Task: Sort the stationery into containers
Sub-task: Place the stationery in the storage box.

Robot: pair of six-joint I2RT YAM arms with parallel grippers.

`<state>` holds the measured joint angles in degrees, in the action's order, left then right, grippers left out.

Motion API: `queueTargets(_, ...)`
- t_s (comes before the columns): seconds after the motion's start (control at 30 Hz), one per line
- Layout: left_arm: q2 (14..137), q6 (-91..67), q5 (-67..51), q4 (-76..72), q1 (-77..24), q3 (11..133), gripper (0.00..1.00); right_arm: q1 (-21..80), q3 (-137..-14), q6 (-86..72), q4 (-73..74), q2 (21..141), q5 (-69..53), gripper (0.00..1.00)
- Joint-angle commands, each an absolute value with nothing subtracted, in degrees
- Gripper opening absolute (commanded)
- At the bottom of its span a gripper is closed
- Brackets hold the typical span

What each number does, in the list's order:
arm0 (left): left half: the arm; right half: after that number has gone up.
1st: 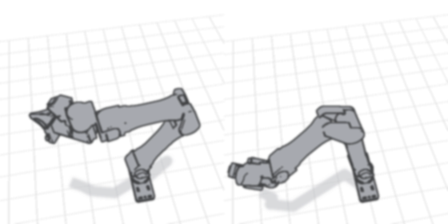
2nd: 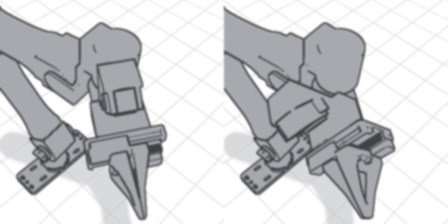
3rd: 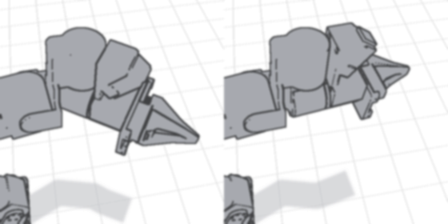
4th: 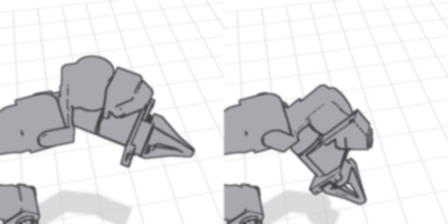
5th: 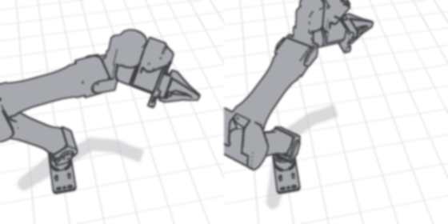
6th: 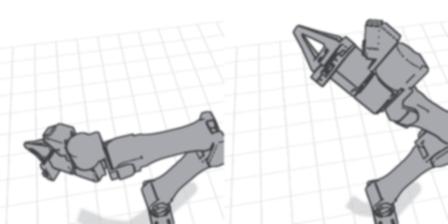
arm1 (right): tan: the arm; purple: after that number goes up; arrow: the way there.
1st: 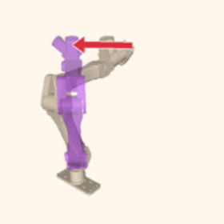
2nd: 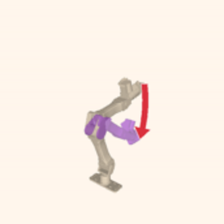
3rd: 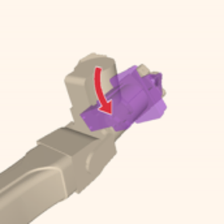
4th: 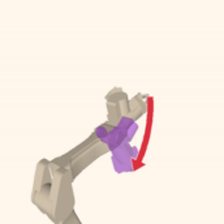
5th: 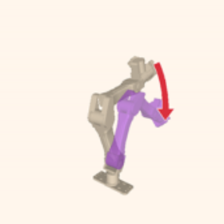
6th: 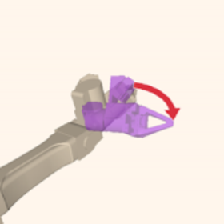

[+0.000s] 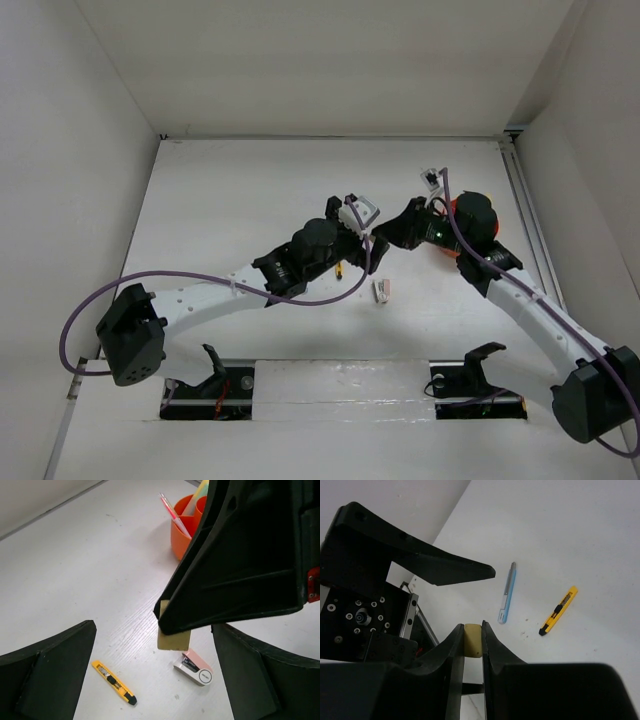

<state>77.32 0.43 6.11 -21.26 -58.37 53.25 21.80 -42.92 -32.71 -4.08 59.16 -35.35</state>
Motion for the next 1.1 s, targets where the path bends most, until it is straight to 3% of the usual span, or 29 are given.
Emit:
queueTargets(0.0,76.99,-0.70,8.79,-22.60,-58.10,54.93,1.00,21.01,-48.07,-28.14,-6.86,59.77,-34.55,0.00)
queueTargets(0.2,74.72,-2.89,7.90,-21.27,-58.10,55.63,1.00,4.77,-52.29,-15.33,-5.38,63.10,-34.98,0.00)
queueTargets(0.37,73.21,-6.93,16.33,-20.74,-59.33,55.11,1.00,-9.98,-51.42,-8.09,-1.41,60.92,-30.87,0.00)
queueTargets(0.63,78.04,-21.06,28.55,-8.72,-59.85,65.02,1.00,-16.70,-49.06,-3.08,4.21,55.82,-18.64,0.00)
queueTargets(0.83,80.60,-25.58,28.74,-2.47,-59.85,69.43,1.00,-24.50,-43.34,-5.27,3.35,54.58,-18.54,0.00)
queueTargets(1.07,80.60,-28.30,34.72,2.54,-59.85,71.89,1.00,-29.34,-40.34,-8.43,-5.43,58.44,-26.97,0.00)
